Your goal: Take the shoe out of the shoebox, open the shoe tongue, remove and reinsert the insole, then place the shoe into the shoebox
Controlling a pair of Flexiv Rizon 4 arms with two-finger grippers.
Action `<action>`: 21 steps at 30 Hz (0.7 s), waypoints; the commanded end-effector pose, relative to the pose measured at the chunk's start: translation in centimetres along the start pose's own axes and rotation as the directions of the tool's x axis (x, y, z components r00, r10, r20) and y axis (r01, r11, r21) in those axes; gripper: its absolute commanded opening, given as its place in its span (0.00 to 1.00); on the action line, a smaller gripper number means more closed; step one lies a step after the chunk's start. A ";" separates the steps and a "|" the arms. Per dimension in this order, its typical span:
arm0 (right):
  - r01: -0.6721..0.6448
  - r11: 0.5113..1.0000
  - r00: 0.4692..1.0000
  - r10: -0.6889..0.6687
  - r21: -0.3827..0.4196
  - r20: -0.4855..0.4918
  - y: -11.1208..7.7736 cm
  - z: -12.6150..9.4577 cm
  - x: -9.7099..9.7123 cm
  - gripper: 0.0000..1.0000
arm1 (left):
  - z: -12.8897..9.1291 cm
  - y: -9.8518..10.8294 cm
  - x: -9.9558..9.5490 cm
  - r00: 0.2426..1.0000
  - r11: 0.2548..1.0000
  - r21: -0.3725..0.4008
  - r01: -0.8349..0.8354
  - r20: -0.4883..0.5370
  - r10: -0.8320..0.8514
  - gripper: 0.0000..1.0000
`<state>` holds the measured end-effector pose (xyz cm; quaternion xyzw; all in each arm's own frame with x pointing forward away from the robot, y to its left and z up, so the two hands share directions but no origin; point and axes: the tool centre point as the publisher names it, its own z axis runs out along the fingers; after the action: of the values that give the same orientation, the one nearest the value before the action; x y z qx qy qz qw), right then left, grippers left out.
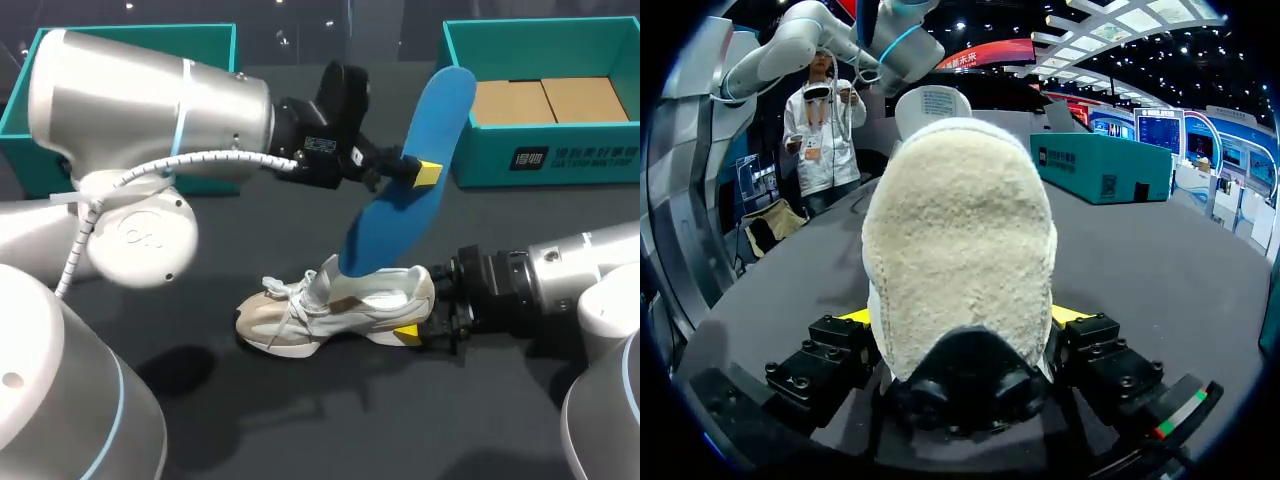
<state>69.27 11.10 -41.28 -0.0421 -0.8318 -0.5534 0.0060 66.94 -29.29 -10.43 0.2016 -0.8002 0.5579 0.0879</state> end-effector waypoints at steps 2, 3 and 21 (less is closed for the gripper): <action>-0.001 1.000 1.000 0.001 0.004 0.001 0.0 0.1 0.1 0.00 | -1.8 0.9 0.0 0.996 0.998 0.062 0.032 -0.084 -0.027 0.00; -0.001 1.000 1.000 0.001 0.004 0.001 0.0 0.1 0.1 0.00 | -2.5 0.8 0.6 0.994 0.996 0.083 0.026 -0.107 -0.017 0.00; -0.001 1.000 1.000 0.001 0.004 0.001 0.0 0.1 0.1 0.00 | -8.0 -2.5 5.6 0.984 0.985 0.173 0.010 -0.178 0.021 0.00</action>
<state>69.27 11.10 -41.29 -0.0421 -0.8318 -0.5534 0.0060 62.56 -25.62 -3.39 0.1556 -0.7380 0.6415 0.1400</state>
